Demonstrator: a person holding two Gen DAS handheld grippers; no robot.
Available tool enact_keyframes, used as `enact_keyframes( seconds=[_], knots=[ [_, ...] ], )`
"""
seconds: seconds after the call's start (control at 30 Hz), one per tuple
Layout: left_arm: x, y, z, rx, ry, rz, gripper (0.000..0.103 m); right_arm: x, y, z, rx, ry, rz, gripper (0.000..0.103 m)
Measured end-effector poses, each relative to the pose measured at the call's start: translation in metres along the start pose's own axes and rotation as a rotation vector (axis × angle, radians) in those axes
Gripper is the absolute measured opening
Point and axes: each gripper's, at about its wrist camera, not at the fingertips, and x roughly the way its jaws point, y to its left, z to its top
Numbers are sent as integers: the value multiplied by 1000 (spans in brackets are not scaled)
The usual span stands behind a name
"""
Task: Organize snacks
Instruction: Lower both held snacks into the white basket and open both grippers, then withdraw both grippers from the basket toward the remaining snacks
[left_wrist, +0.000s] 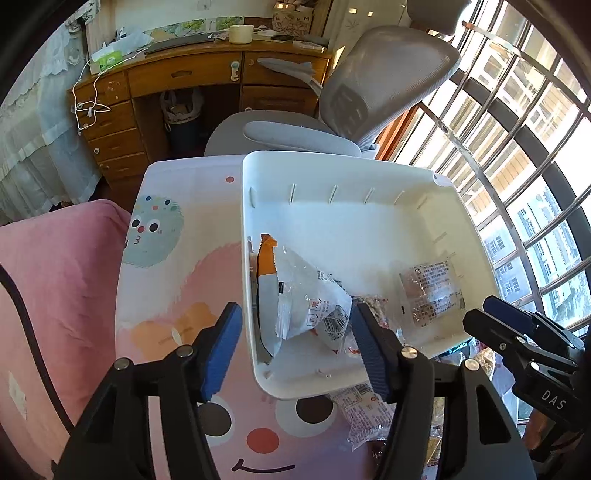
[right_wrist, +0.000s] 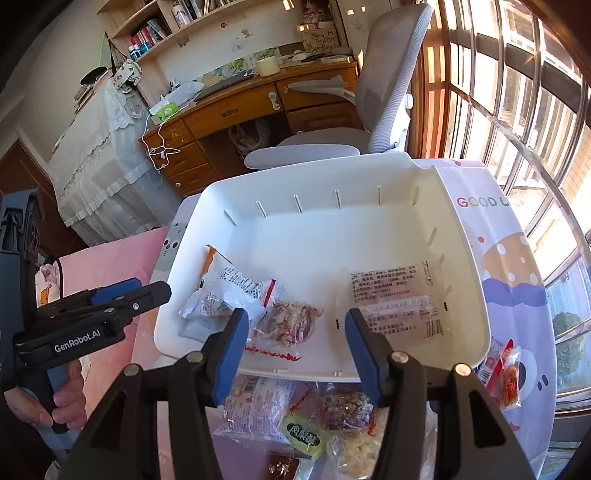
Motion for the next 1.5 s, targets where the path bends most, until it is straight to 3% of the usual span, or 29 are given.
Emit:
enact_keyframes(
  seconds=[0.6,0.83,1.07,1.5],
  knots=[
    [-53,-58,-65,62,9,2,61,-69,-25,-41,-16,-33,4,56],
    [-65,-90,-93,65,11,2,63,-93,-50,-59,-23,-34,10,61],
    [-69,-125,-118,91,18,10,68,-103,-80,-79,-23,-9,13,61],
    [-52,-175,-161,142,55,9,69,-95,-131,-109,-3,65,27,62]
  ],
)
